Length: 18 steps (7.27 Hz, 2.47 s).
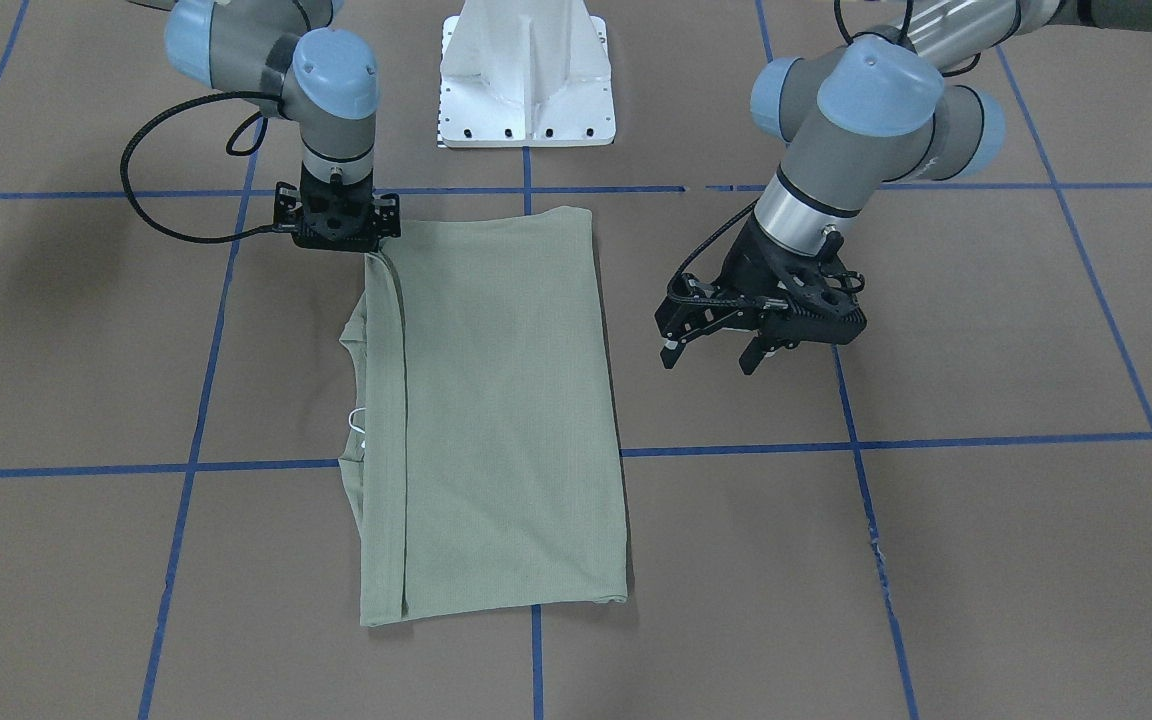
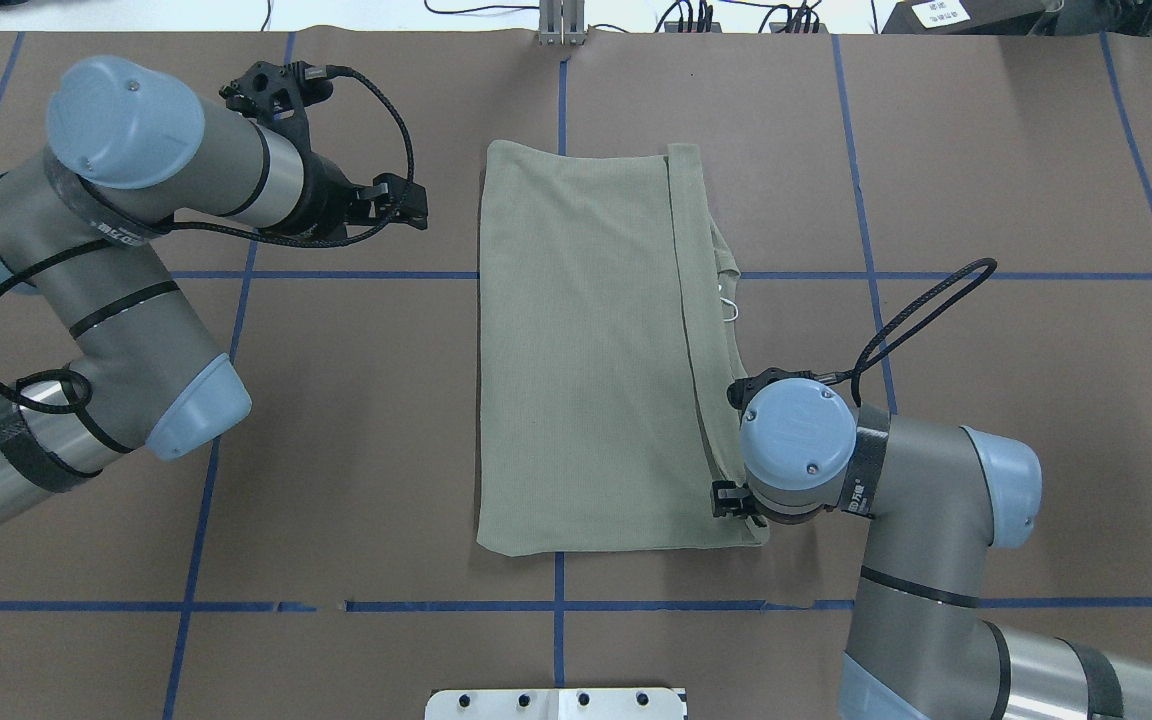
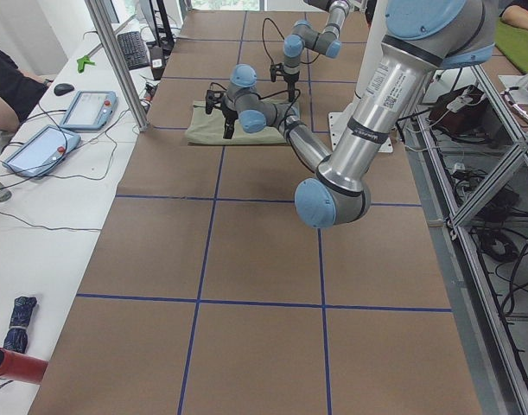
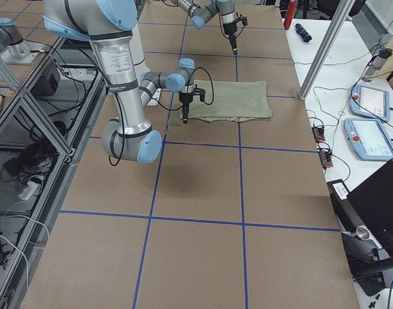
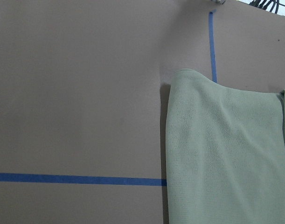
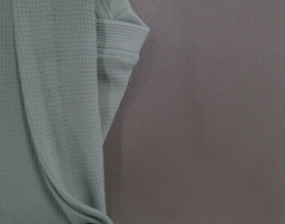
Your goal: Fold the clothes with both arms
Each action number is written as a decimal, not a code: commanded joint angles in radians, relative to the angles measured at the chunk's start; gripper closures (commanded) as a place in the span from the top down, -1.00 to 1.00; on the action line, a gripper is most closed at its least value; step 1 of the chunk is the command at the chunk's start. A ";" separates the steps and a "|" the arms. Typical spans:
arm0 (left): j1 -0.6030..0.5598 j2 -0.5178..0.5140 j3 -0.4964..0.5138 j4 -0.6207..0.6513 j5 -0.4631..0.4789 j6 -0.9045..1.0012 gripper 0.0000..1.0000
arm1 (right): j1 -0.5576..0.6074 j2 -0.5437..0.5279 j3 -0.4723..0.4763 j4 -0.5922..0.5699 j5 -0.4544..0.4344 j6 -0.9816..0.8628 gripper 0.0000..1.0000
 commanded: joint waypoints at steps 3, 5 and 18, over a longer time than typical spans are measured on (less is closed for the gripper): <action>0.001 0.001 -0.003 0.002 -0.001 0.006 1.00 | 0.085 -0.034 0.078 0.003 0.021 -0.078 1.00; 0.001 0.006 -0.002 0.000 0.003 0.012 1.00 | 0.125 0.100 0.028 0.003 0.037 -0.159 1.00; 0.003 0.007 0.020 -0.025 0.006 0.013 1.00 | 0.125 0.145 -0.173 0.089 0.113 -0.276 1.00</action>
